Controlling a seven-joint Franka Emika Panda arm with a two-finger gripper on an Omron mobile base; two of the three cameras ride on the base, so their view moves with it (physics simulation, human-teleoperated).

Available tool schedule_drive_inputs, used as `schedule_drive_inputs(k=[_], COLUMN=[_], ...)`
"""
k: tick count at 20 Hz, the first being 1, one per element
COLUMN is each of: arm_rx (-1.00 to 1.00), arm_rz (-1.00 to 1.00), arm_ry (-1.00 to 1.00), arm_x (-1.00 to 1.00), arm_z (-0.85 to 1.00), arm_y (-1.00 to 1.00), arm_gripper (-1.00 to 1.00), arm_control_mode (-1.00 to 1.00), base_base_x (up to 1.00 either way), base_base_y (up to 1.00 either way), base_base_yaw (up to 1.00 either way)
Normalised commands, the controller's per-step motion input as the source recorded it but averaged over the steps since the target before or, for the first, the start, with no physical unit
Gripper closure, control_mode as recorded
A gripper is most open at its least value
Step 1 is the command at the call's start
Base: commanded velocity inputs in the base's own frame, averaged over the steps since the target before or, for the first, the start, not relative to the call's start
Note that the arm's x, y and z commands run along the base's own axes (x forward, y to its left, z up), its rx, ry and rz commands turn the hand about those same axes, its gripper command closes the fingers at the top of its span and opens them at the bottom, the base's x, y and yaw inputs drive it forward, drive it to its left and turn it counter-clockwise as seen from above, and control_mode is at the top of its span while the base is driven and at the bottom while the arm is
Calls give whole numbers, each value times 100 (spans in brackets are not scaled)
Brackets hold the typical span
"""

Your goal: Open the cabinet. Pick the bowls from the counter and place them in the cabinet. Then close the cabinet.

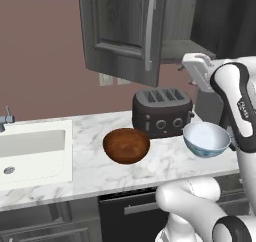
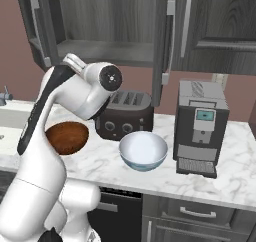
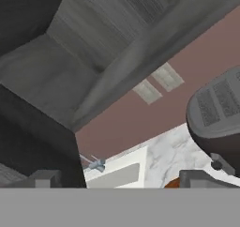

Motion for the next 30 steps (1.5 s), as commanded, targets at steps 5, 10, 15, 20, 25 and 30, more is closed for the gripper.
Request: schedule_drive_inputs(k=[5,10,15,20,25,30], arm_rx=[26,21,17,11,7,3], arm_rz=[0,-1,-2,-4,-2,0], arm_ry=[23,13,5,0,3,10], arm_x=[44,50,42,33,22,28], arm_z=[0,0,0,0,5,12], arm_y=[2,0,2,17,23,18], arm_gripper=[-100,-100,-100,-100,-100,-100], arm_control_mode=[-100,-100,-100,-100,-100,-100], base_base_x=[0,0,0,0,0,0], base_base_y=[0,0,0,0,0,0], base_base_yaw=[0,0,0,0,0,0])
